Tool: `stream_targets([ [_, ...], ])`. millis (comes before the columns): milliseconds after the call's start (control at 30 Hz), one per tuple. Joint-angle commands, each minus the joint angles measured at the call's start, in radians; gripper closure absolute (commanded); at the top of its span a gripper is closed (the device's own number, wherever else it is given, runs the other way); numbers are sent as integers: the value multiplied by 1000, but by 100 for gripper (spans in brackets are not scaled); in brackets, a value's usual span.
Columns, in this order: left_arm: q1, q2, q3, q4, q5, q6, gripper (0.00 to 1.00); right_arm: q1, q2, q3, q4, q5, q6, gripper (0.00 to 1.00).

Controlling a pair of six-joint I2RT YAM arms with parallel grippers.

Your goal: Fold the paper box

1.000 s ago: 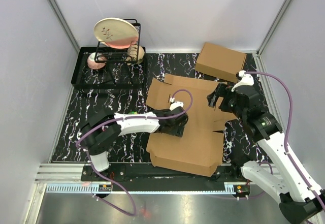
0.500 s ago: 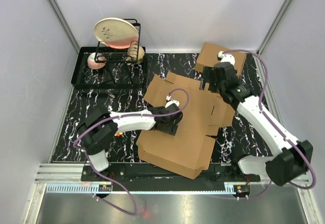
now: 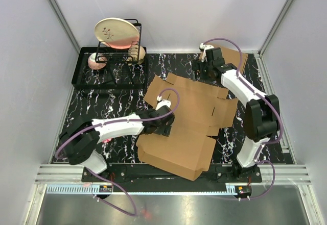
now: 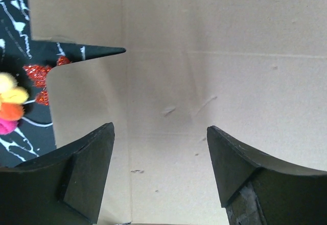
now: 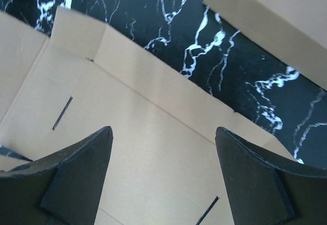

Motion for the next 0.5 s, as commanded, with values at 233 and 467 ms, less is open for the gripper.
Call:
stream_targets([
  [233, 4, -171, -139, 200, 60, -28, 25, -82, 137, 71, 61, -326, -214, 16],
  [467, -1, -161, -234, 326, 216, -87, 31, -140, 229, 117, 63, -420, -222, 24],
])
